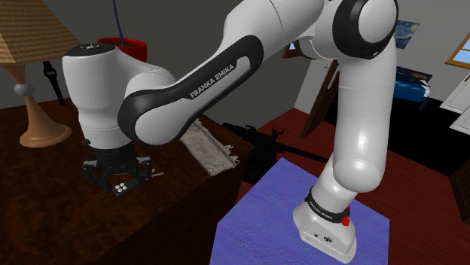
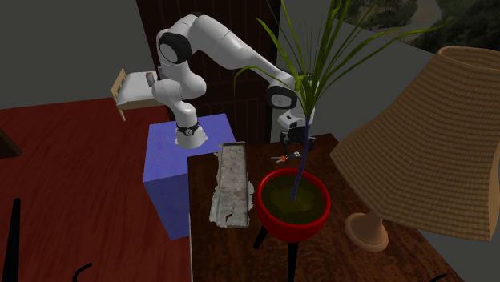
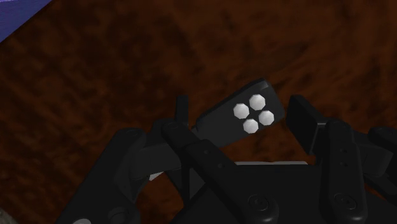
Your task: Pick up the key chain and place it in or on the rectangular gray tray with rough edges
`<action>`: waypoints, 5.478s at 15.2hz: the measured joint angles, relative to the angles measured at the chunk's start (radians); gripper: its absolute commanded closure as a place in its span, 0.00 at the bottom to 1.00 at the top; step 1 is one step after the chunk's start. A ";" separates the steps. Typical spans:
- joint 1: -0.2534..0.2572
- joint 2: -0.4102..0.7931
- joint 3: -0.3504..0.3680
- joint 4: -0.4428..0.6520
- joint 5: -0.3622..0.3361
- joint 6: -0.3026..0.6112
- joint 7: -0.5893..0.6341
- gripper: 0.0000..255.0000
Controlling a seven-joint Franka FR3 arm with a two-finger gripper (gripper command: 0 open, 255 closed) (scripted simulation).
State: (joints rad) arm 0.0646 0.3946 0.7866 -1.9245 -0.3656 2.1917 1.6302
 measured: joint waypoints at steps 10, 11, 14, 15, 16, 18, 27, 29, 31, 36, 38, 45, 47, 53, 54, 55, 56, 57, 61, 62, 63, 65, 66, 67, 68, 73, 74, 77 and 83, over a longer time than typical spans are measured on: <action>-0.011 -0.026 0.014 0.010 0.024 -0.028 -0.015 1.00; -0.013 -0.031 0.018 0.019 0.030 -0.040 -0.019 1.00; -0.021 -0.051 0.029 0.036 0.050 -0.071 -0.032 1.00; -0.024 -0.057 0.032 0.043 0.057 -0.083 -0.038 1.00; -0.025 -0.060 0.034 0.055 0.062 -0.096 -0.042 1.00; -0.037 -0.085 0.044 0.056 0.082 -0.114 -0.055 1.00; -0.049 -0.129 0.064 0.130 0.127 -0.217 -0.085 1.00; -0.052 -0.138 0.068 0.150 0.137 -0.243 -0.093 1.00; -0.065 -0.154 0.069 0.145 0.149 -0.248 -0.108 1.00; -0.183 -0.290 0.056 0.033 0.261 -0.218 -0.264 1.00; -0.225 -0.352 0.037 -0.016 0.312 -0.207 -0.340 1.00; -0.316 -0.483 -0.060 -0.124 0.414 -0.191 -0.571 1.00; -0.338 -0.511 -0.096 -0.139 0.432 -0.199 -0.637 1.00; -0.368 -0.523 -0.140 -0.194 0.439 -0.156 -0.718 1.00; -0.367 -0.520 -0.139 -0.202 0.438 -0.146 -0.717 1.00; -0.367 -0.516 -0.137 -0.212 0.436 -0.133 -0.714 1.00; -0.367 -0.509 -0.135 -0.219 0.431 -0.120 -0.711 1.00; -0.367 -0.504 -0.134 -0.226 0.428 -0.109 -0.709 1.00; -0.367 -0.480 -0.128 -0.262 0.413 -0.053 -0.697 1.00; -0.367 -0.474 -0.127 -0.275 0.410 -0.036 -0.695 1.00; -0.367 -0.464 -0.125 -0.279 0.403 -0.023 -0.688 1.00; -0.368 -0.447 -0.123 -0.289 0.391 0.000 -0.681 1.00; -0.367 -0.445 -0.122 -0.294 0.389 0.007 -0.679 1.00; -0.367 -0.442 -0.122 -0.296 0.387 0.011 -0.677 1.00; -0.367 -0.441 -0.122 -0.298 0.387 0.014 -0.677 1.00; -0.367 -0.441 -0.122 -0.299 0.387 0.015 -0.677 0.00; -0.367 -0.441 -0.122 -0.299 0.387 0.016 -0.677 0.00; -0.367 -0.441 -0.122 -0.299 0.387 0.016 -0.677 0.00; -0.367 -0.508 -0.133 -0.240 0.431 -0.097 -0.710 0.00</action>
State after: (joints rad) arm -0.3026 -0.1132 0.6535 -2.1644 0.0656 2.0951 0.9202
